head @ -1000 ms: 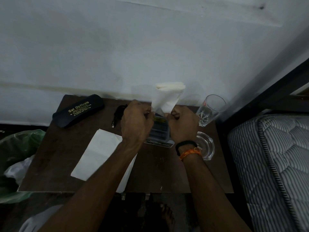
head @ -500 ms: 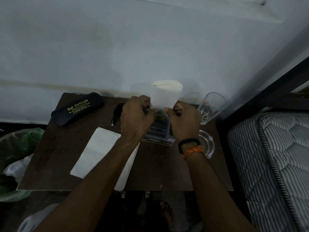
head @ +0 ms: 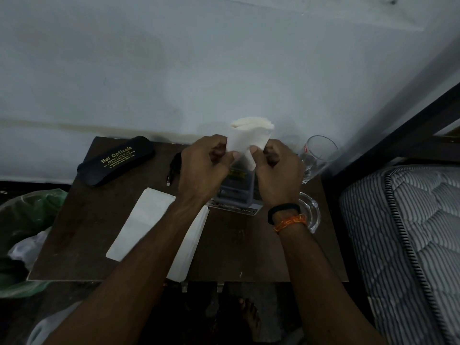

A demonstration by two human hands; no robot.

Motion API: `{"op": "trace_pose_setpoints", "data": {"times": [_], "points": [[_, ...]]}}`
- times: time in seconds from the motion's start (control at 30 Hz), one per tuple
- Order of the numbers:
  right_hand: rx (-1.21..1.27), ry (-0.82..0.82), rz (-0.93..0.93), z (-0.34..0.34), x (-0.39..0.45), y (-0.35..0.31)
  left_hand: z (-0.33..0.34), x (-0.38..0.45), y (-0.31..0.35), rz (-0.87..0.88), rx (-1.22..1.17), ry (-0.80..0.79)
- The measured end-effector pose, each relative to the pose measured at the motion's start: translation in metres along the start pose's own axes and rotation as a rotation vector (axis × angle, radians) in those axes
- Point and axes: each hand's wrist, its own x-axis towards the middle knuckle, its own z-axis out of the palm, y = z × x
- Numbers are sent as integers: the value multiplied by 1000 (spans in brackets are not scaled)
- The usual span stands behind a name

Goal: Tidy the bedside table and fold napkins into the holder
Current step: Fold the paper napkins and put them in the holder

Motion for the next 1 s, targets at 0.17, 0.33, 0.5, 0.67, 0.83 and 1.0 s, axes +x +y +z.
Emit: {"op": "trace_pose_setpoints", "data": {"times": [0.17, 0.33, 0.5, 0.67, 0.83, 1.0], "points": [[-76, -63, 11, 0, -2, 10, 2, -2, -13, 18, 146, -59], [-29, -90, 111, -4, -2, 5, 0, -1, -2, -4, 53, -43], [63, -43, 66, -6, 0, -3, -7, 1, 7, -15, -27, 14], [41, -15, 42, -3, 0, 1, -7, 2, 3, 11, 4, 30], [26, -51, 42, -4, -1, 6, -4, 2, -3, 3, 17, 5], [-4, -76, 46, -4, -2, 9, -2, 0, -5, 35, 37, -28]]}}
